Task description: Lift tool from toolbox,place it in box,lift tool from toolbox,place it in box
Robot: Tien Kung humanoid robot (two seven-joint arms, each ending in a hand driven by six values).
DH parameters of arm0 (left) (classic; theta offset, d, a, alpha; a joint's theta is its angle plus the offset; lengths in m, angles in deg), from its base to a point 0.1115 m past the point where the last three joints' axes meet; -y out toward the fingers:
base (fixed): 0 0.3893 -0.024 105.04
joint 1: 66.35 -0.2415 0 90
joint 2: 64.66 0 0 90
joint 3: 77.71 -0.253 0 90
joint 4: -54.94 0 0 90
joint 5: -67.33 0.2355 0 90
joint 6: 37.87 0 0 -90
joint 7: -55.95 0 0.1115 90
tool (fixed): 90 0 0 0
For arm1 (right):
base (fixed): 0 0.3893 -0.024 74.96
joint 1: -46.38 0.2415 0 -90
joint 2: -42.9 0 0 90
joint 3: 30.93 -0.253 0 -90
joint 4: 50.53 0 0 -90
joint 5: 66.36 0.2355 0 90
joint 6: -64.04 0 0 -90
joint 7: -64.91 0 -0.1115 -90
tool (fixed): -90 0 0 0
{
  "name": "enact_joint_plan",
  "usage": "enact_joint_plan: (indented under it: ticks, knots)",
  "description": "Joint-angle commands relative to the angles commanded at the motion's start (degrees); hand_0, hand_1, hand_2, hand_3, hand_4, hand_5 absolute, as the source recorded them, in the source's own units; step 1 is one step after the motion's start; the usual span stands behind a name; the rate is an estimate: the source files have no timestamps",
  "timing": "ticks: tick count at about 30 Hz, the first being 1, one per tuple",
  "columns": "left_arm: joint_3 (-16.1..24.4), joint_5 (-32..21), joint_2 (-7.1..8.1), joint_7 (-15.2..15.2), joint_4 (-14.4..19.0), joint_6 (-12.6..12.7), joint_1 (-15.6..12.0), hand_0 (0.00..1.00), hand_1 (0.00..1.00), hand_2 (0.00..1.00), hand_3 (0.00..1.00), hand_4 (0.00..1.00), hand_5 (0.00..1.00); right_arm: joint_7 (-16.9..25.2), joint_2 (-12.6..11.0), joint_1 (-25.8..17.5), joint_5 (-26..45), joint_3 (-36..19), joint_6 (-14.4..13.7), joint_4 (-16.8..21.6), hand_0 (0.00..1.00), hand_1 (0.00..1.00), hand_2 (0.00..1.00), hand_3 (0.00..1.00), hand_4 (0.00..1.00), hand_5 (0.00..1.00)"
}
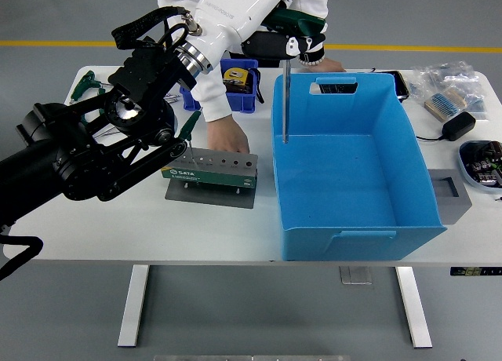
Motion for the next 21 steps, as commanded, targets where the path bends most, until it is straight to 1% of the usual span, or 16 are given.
enact_joint_plan:
  ticks: [3, 6, 8, 10, 11, 12, 14, 16, 19, 21]
  knots:
    - [0.8, 0.0, -0.14, 0.3, 1.5, -0.1, 1.3, 0.023, 0.002, 0.04, 0.048, 0.802, 0.749, 0.1, -0.1, -0.1, 0.1, -0.1, 0.0, 0.0, 0.653, 0.641, 0.706, 0.558, 0.807, 0.748]
    - [1.2, -1.8, -0.89, 0.7, 4.2, 0.3, 1.8, 0.023, 0.002, 0.04, 0.048, 0.802, 0.749, 0.1, 0.0, -0.3, 0.2, 0.0, 0.0, 0.0, 0.653, 0.639, 0.705, 0.557, 0.807, 0.747]
    - [0.7, -4.5, -1.74, 1.0, 6.2, 0.8, 1.7, 0.023, 0.002, 0.04, 0.048, 0.802, 0.749, 0.1, -0.1, -0.2, 0.1, 0.1, 0.0, 0.0, 0.653, 0.639, 0.705, 0.557, 0.807, 0.747]
    - [0.2, -8.0, -2.49, 1.0, 7.0, 1.2, 1.4, 0.023, 0.002, 0.04, 0.048, 0.802, 0.749, 0.0, -0.1, -0.1, 0.3, 0.3, 0.0, 0.0, 0.653, 0.639, 0.705, 0.557, 0.807, 0.747]
    - [-0.5, -9.3, -3.2, 0.8, 7.1, 1.5, 1.1, 0.023, 0.002, 0.04, 0.048, 0.801, 0.748, -0.1, -0.1, 0.0, 0.3, 0.4, 0.1, 0.0, 0.653, 0.64, 0.705, 0.557, 0.806, 0.748]
    - [-1.2, -10.4, -3.92, 0.7, 6.9, 1.7, 0.7, 0.023, 0.002, 0.04, 0.048, 0.801, 0.748, -0.2, -0.2, 0.2, 0.3, 0.5, 0.1, 0.0, 0.653, 0.64, 0.705, 0.557, 0.806, 0.748]
    - [-2.7, -10.9, -5.11, 0.4, 6.0, 2.2, 0.2, 0.023, 0.002, 0.04, 0.048, 0.801, 0.748, -0.2, -0.2, 0.4, 0.2, 0.6, 0.1, 0.0, 0.653, 0.64, 0.705, 0.557, 0.806, 0.748]
    - [-5.1, -11.2, -6.56, -0.4, 4.3, 3.4, -0.3, 0.023, 0.002, 0.04, 0.048, 0.801, 0.748, -0.2, -0.2, 0.5, 0.3, 0.6, 0.1, 0.0, 0.653, 0.64, 0.705, 0.557, 0.806, 0.748]
    - [-9.2, -13.2, -8.97, -2.4, 0.0, 5.7, -1.2, 0.026, 0.002, 0.04, 0.049, 0.799, 0.746, -0.5, -0.3, 0.8, -0.1, 0.4, 0.2, 0.0, 0.654, 0.641, 0.705, 0.557, 0.806, 0.746]
    - [-11.0, -14.5, -10.01, -3.3, -3.1, 6.3, -1.9, 0.026, 0.002, 0.04, 0.049, 0.799, 0.746, -0.5, -0.4, 1.0, -0.4, 0.3, 0.1, 0.1, 0.654, 0.641, 0.705, 0.557, 0.806, 0.746]
